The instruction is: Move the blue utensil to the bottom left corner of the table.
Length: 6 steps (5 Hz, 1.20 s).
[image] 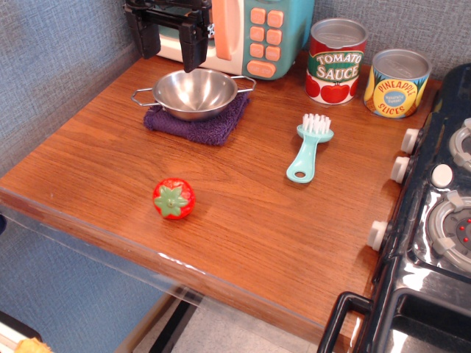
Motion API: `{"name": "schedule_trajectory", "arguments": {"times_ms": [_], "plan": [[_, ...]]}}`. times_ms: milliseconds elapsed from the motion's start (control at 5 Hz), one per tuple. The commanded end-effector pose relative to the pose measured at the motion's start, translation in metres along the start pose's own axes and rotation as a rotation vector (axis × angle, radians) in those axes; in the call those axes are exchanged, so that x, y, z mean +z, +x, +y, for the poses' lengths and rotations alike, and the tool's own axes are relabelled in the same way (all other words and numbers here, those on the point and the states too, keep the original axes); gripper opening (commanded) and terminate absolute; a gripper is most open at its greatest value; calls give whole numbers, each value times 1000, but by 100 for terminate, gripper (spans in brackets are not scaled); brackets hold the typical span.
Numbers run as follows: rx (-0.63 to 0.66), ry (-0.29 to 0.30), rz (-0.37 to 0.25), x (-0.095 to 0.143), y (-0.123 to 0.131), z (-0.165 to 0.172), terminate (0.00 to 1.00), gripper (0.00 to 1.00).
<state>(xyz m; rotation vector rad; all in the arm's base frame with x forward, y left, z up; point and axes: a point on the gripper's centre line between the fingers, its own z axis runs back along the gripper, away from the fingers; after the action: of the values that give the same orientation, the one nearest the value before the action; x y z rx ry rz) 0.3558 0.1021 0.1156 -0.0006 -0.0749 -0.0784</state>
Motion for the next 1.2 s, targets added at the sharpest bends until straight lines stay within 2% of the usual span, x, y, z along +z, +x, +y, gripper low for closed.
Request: {"name": "schedule_trajectory", "arguments": {"times_ms": [0, 200, 400, 600, 800, 1000], "plan": [[0, 0, 0, 0, 0, 0, 0, 100], [31, -35, 34, -16, 5, -30, 0, 100], [11, -29, 18, -24, 14, -71, 0, 100], [-18, -7, -17, -28, 23, -110, 0, 100], [28, 55, -14, -46, 34, -130, 0, 100], [117, 99, -26, -70, 42, -127, 0, 100]]}}
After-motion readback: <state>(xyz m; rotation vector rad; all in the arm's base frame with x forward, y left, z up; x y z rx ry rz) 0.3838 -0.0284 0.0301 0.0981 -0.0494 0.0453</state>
